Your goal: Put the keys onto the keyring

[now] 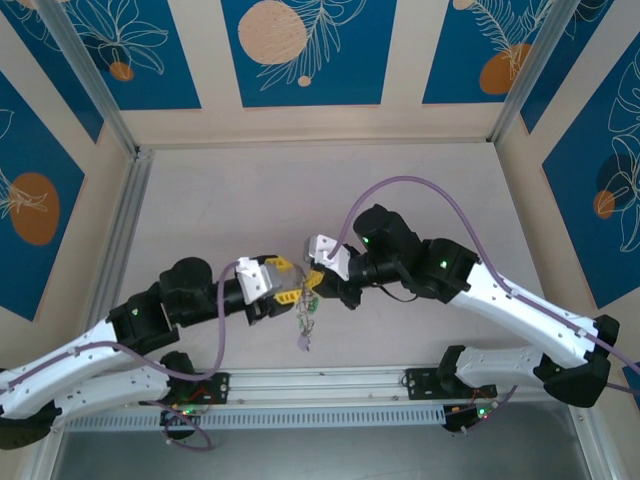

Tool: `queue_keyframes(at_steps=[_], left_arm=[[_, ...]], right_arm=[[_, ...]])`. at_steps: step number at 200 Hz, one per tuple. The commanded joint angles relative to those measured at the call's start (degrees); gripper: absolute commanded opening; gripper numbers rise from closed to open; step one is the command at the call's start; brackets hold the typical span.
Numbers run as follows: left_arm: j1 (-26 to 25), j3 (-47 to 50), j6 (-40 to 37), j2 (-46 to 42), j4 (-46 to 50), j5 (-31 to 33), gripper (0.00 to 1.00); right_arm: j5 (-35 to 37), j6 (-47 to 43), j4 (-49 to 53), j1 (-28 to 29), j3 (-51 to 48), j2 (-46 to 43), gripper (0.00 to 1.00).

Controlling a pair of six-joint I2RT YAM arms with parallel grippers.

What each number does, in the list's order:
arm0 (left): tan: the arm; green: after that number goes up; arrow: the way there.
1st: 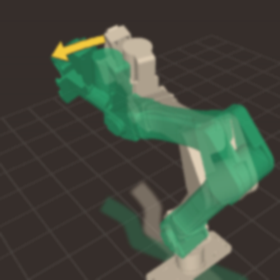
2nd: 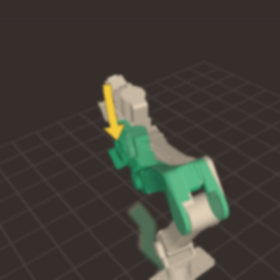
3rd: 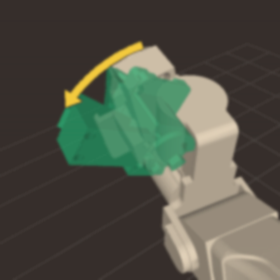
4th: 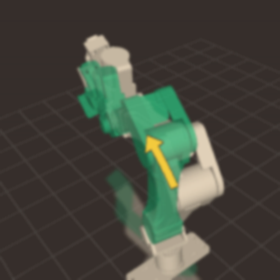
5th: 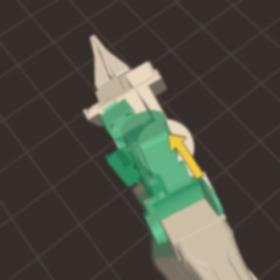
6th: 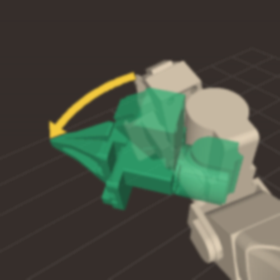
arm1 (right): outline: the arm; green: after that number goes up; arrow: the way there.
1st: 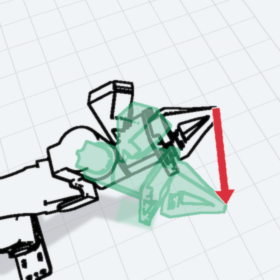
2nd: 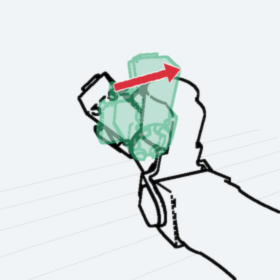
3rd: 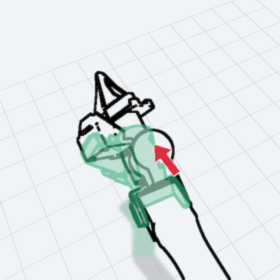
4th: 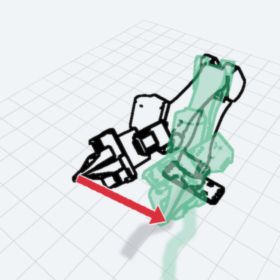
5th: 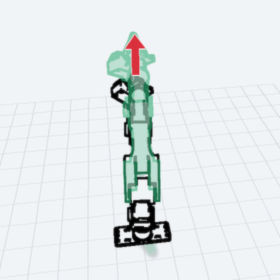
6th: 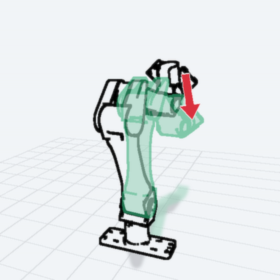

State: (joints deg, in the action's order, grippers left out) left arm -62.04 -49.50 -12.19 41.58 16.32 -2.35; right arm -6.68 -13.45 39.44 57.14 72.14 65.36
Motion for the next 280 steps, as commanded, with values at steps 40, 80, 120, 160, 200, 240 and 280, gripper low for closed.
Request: queue_keyframes(at_steps=[40,80,120,160,200,240,280], left_arm=[[13.35,-11.75,-2.94,9.53,5.22,-7.85,0.39],[23.60,-17.71,-1.68,16.36,3.35,-26.95,0.40],[27.68,-24.46,-3.37,22.52,3.66,-34.98,0.38],[32.71,-28.10,-3.37,26.49,3.69,-42.71,0.31],[33.18,-29.81,-6.85,27.87,9.06,-47.01,0.31],[33.12,-30.25,-8.89,26.95,12.16,-44.96,0.31],[33.14,-31.43,-10.72,26.47,16.20,-42.61,0.31]], right_arm=[[-7.32,-9.01,8.70,-11.41,11.00,5.18,0.00],[-16.68,-12.18,12.47,-19.11,22.25,11.37,0.00],[-18.07,-15.65,19.88,-20.83,31.63,18.14,0.00],[-17.74,-17.00,20.90,-21.02,32.81,19.63,0.00],[-18.26,-16.92,22.70,-20.46,35.18,22.30,0.00],[-18.47,-17.17,25.51,-18.15,39.37,24.94,0.00],[-20.89,-16.63,25.33,-17.16,40.12,25.05,0.00]])
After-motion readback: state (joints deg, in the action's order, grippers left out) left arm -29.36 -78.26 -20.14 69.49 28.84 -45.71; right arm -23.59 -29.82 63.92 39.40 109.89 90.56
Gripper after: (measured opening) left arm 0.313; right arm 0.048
